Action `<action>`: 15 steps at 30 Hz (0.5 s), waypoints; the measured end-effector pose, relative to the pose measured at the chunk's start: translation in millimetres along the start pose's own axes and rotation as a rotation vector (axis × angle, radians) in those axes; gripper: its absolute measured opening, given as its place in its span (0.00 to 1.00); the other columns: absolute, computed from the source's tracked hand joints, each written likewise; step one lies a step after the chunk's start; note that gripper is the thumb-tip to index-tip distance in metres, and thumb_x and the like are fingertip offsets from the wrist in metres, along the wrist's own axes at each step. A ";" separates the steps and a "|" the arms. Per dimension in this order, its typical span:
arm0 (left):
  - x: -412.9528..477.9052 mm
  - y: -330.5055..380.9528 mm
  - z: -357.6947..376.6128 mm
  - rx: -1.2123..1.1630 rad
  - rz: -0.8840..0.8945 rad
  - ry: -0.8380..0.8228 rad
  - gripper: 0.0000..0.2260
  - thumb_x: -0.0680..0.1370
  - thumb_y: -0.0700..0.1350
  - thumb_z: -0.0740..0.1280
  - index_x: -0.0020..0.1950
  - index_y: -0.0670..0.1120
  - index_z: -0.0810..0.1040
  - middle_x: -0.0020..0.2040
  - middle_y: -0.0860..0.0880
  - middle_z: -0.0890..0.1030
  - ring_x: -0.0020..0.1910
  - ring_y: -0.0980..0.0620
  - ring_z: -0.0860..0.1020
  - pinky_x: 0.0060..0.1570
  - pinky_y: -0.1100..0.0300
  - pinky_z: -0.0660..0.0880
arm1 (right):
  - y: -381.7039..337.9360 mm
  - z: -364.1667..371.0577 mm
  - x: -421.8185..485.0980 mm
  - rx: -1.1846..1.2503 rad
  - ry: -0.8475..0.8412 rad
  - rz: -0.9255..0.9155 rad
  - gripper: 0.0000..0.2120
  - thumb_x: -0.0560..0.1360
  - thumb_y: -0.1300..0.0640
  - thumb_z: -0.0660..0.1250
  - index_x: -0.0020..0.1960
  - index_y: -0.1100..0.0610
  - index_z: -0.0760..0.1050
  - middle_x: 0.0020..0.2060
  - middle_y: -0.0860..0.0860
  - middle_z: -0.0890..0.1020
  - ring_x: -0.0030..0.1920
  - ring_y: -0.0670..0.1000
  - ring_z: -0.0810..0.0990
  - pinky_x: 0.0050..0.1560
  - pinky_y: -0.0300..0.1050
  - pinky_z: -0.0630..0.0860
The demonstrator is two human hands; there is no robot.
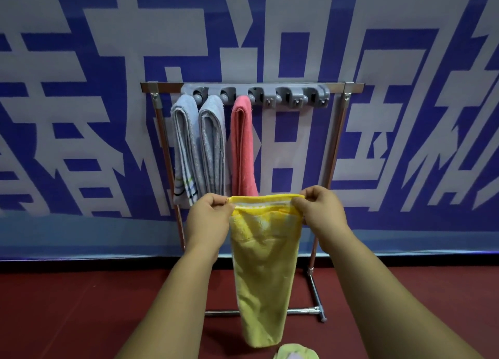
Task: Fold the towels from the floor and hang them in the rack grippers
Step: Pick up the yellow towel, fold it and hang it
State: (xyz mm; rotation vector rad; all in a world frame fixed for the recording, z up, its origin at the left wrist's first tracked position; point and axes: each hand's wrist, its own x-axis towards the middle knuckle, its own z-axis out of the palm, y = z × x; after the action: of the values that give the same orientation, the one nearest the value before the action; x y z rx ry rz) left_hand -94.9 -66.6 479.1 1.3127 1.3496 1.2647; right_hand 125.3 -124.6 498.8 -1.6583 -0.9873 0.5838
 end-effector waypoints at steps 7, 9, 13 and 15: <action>-7.1 11.3 12.4 0.048 0.044 0.021 0.04 0.78 0.44 0.76 0.45 0.52 0.84 0.39 0.52 0.87 0.42 0.49 0.87 0.49 0.42 0.85 | -8.8 5.0 -2.8 0.025 0.045 0.005 0.05 0.72 0.59 0.69 0.45 0.50 0.79 0.41 0.54 0.83 0.46 0.62 0.85 0.44 0.67 0.84; -10.8 11.7 17.7 0.043 0.053 -0.004 0.04 0.78 0.44 0.75 0.45 0.52 0.84 0.39 0.52 0.87 0.42 0.48 0.87 0.48 0.41 0.86 | -9.6 7.7 -5.4 0.004 0.024 -0.033 0.07 0.73 0.59 0.67 0.47 0.48 0.77 0.40 0.56 0.82 0.41 0.60 0.83 0.43 0.67 0.84; -15.0 9.9 19.2 0.030 0.052 -0.030 0.04 0.79 0.43 0.75 0.46 0.52 0.85 0.38 0.52 0.86 0.43 0.47 0.86 0.49 0.42 0.86 | -10.2 8.3 -8.4 -0.108 -0.132 -0.168 0.14 0.79 0.63 0.62 0.45 0.45 0.79 0.41 0.54 0.81 0.37 0.53 0.78 0.39 0.59 0.82; -13.6 9.7 16.0 0.043 0.073 -0.034 0.05 0.79 0.43 0.74 0.46 0.52 0.84 0.39 0.51 0.86 0.41 0.46 0.85 0.47 0.44 0.85 | -11.4 5.2 -5.7 -0.255 -0.241 -0.223 0.19 0.82 0.64 0.61 0.44 0.45 0.83 0.49 0.49 0.77 0.44 0.51 0.80 0.39 0.47 0.80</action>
State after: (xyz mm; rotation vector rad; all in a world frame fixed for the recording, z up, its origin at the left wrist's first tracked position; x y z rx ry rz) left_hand -76.5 -79.1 485.6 1.4184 1.3220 1.2631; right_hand 114.6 -125.6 507.4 -1.6942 -1.4520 0.5316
